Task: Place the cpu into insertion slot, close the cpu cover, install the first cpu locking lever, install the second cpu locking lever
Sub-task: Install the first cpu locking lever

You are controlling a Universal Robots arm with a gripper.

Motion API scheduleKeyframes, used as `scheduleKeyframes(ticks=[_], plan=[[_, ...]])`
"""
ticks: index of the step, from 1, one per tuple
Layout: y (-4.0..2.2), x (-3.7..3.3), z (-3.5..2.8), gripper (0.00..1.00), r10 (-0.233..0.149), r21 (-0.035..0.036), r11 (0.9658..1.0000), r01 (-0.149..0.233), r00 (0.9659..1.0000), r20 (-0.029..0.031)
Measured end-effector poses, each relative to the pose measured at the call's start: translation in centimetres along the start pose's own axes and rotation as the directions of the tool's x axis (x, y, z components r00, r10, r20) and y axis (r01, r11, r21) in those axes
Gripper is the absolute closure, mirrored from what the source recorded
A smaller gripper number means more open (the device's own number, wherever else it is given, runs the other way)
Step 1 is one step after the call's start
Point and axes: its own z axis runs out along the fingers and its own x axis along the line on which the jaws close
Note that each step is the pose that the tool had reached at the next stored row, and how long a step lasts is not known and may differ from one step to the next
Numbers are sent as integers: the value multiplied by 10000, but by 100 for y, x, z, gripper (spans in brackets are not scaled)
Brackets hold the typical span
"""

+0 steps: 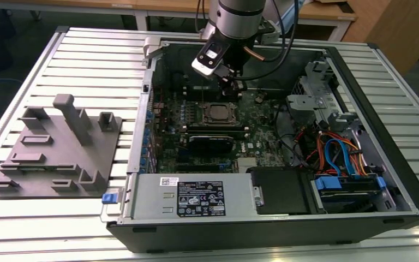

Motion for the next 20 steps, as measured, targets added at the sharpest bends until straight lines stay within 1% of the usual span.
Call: scheduleKeyframes(ticks=[20], plan=[[0,0,0,89,-139,5,9999,139,9999,0]])
